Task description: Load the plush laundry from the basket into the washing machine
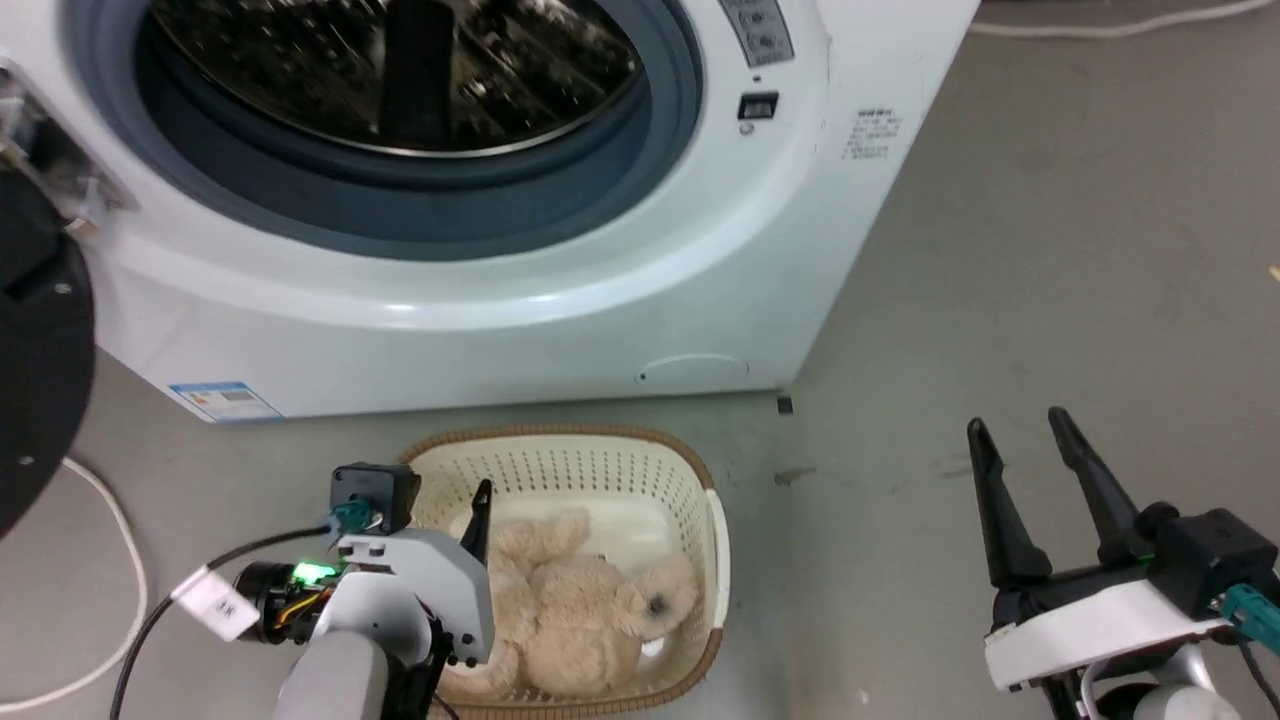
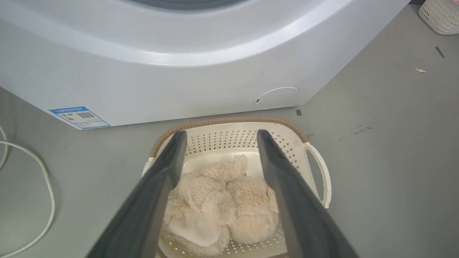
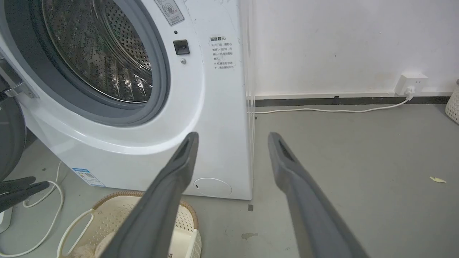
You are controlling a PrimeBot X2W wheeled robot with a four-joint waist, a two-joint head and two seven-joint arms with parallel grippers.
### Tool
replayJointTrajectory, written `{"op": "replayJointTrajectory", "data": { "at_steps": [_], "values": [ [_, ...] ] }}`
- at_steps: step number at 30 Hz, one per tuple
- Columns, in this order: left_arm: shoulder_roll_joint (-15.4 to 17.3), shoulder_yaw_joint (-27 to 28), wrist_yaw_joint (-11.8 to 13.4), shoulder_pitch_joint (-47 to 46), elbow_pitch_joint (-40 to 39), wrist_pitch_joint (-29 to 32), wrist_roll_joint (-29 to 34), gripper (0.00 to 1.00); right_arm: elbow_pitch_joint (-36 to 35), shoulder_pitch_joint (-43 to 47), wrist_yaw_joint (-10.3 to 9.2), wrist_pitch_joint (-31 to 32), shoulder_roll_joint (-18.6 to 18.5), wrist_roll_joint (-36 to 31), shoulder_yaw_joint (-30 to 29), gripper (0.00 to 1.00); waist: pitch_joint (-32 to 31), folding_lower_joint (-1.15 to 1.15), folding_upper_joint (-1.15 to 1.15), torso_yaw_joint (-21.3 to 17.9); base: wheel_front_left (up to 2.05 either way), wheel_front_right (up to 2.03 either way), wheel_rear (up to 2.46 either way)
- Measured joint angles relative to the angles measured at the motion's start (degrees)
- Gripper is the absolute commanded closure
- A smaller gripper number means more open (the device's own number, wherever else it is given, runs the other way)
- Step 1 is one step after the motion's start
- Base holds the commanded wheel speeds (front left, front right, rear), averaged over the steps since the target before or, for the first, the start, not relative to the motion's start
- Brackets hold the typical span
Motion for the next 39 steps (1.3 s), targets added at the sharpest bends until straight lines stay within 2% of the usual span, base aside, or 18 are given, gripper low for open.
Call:
{"op": "replayJointTrajectory", "data": {
  "at_steps": [15, 39],
  "values": [
    [3.3, -5.0, 0.4, -7.9, 8.3, 9.7, -0.1, 0.00, -3.2, -1.3, 0.00, -1.7, 0.0, 3.3, -0.3, 0.00, 9.8, 0.00, 0.00, -2.3, 0.00, 0.00, 0.00],
    [11.5, -18.4, -0.1, -17.4, 15.4, 21.6, 6.0, 0.00, -7.0, -3.9, 0.00, -4.6, 0.0, 10.6, 0.4, 0.00, 25.5, -0.01, 0.00, -6.7, 0.00, 0.00, 0.00]
  ]
}}
